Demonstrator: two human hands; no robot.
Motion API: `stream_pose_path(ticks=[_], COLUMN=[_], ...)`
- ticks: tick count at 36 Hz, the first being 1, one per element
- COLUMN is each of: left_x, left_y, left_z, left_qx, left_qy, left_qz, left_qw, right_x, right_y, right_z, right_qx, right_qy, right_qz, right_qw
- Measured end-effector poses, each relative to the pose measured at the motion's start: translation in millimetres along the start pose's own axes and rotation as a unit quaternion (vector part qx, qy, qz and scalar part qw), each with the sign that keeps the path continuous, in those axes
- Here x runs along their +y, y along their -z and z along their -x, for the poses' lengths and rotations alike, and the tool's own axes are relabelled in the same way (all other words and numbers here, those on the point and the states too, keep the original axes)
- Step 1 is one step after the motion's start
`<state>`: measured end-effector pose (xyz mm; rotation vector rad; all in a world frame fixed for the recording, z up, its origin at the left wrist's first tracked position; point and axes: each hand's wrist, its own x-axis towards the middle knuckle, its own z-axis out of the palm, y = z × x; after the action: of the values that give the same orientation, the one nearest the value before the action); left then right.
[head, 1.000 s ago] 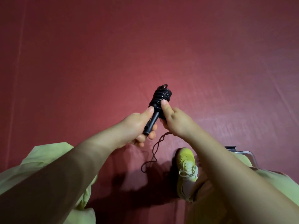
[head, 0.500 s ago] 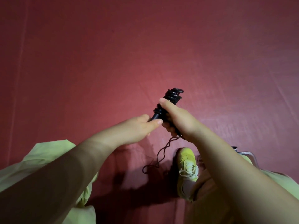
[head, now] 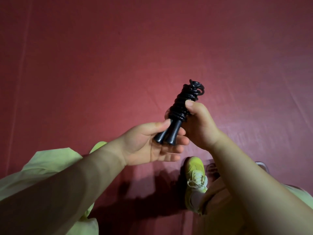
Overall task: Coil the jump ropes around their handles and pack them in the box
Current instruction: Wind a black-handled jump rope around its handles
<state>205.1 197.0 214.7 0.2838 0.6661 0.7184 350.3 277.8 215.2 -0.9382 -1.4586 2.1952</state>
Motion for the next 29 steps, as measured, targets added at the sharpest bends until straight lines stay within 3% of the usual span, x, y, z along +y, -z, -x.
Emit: stream_pose_path(ticks=[4,8,12,19,29], left_x=[0.4,0.9,2.2,13.0,15.7], left_y=[6.8,7.2,4.7,-6.6,2.2], left_z=[0.8,1.3,2.8,2.3,-1.4], left_qx=[-0.069,-0.066,-0.053,0.113,0.204], left_qy=[-0.008,-0.001,0.001,0.029,0.023], left_qz=[0.029,0.028,0.046,0.004,-0.137], left_qw=[0.997,0.997,0.998,0.993,0.969], right_x=[-4.0,-4.5,-3.2,-8.1,-1.7], right_y=[-0.6,-1.6,-1.9,-5.8,-1.5], right_z=[1.6,3.0,2.6,4.1,0.7], right_qx=[-0.039,-0.065,-0.043,0.014,0.052], right_qy=[-0.017,-0.039,-0.068,-0.08,-0.148], right_qz=[0.037,0.085,0.134,0.239,0.312], right_qw=[0.998,0.993,0.988,0.968,0.937])
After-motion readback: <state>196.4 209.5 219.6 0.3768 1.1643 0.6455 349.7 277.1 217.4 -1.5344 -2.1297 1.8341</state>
